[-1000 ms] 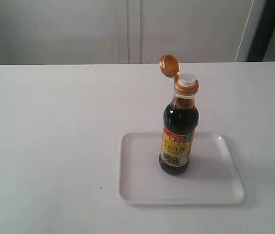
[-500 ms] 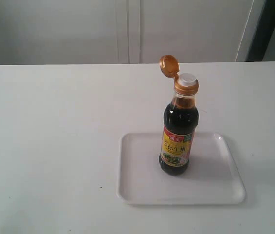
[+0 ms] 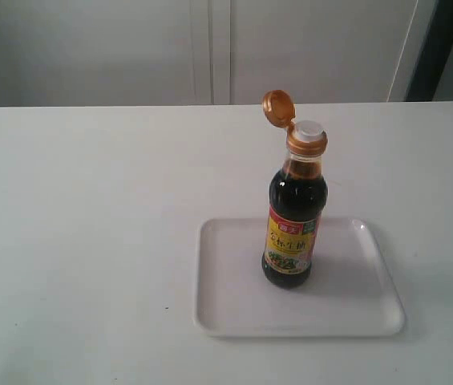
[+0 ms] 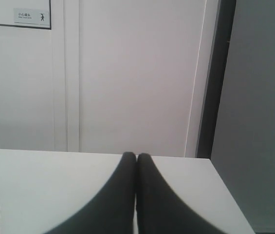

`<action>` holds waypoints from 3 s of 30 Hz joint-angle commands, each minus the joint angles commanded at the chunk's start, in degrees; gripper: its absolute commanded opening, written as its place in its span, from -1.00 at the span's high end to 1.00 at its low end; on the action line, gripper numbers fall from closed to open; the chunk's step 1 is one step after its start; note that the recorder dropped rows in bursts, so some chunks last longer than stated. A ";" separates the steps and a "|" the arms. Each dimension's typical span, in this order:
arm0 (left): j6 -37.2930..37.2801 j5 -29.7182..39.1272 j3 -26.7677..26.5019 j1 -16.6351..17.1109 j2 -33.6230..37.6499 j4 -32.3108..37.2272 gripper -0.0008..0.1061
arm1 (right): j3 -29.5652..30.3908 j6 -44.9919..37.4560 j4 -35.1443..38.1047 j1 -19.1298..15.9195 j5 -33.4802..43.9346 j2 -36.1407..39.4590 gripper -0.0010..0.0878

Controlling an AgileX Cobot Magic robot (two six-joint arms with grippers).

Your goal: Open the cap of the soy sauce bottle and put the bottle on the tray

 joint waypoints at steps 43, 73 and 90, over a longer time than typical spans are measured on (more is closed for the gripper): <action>0.00 0.00 0.00 0.00 0.00 0.00 0.99 | 15.48 -1.31 2.39 0.00 9.57 -10.34 0.98; 0.00 0.00 0.00 0.00 0.00 0.00 0.99 | 15.48 -1.31 2.39 0.00 14.44 -10.34 0.98; 0.00 0.00 0.00 0.00 0.00 0.00 0.99 | 15.48 -1.31 2.39 0.00 14.44 -10.34 0.98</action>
